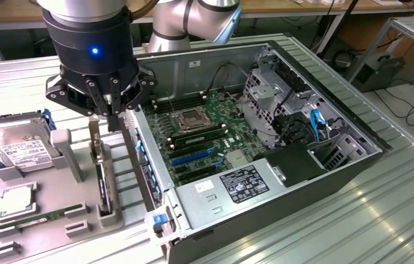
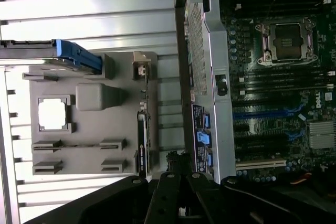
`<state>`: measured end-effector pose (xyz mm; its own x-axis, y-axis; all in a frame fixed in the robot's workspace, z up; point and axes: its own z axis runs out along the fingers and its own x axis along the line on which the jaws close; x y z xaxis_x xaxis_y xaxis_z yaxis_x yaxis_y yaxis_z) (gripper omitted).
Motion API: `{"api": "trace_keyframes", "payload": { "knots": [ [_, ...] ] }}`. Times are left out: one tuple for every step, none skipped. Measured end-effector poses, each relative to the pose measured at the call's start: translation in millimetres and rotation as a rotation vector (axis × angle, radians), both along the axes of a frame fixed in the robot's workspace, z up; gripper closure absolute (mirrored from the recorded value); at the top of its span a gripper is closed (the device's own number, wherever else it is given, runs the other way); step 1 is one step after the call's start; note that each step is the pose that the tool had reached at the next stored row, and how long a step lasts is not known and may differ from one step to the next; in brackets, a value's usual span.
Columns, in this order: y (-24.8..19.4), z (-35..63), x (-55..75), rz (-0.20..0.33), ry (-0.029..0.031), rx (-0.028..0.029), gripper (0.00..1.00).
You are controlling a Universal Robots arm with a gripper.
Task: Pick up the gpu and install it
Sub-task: 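Reach for the gpu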
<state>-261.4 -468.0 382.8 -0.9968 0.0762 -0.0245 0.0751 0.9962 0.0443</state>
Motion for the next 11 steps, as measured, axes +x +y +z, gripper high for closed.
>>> {"api": "trace_keyframes", "payload": {
  "knots": [
    [-0.3,-0.1,0.0,0.000,0.0000,0.0001,0.89],
    [-0.6,-0.1,-0.1,0.000,0.0000,0.0000,0.89],
    [-0.9,-0.1,-0.1,0.000,0.0000,0.0000,0.89],
    [-1.2,-0.2,-0.2,0.000,0.0000,0.0001,0.89],
    [-1.6,-0.2,-0.2,0.000,0.0000,0.0000,0.89],
    [-1.9,-0.3,-0.3,0.000,0.0000,0.0001,0.89],
    [-2.3,-0.3,-0.3,0.000,0.0000,0.0000,0.89],
    [-2.7,-0.4,-0.4,0.000,0.0000,0.0000,0.89],
    [-3.1,-0.4,-0.5,0.000,0.0000,0.0000,0.89],
    [-3.4,-0.4,-0.5,0.000,0.0001,0.0000,0.89],
    [-3.8,-0.5,-0.7,0.000,0.0000,0.0001,0.89]
  ]
}}
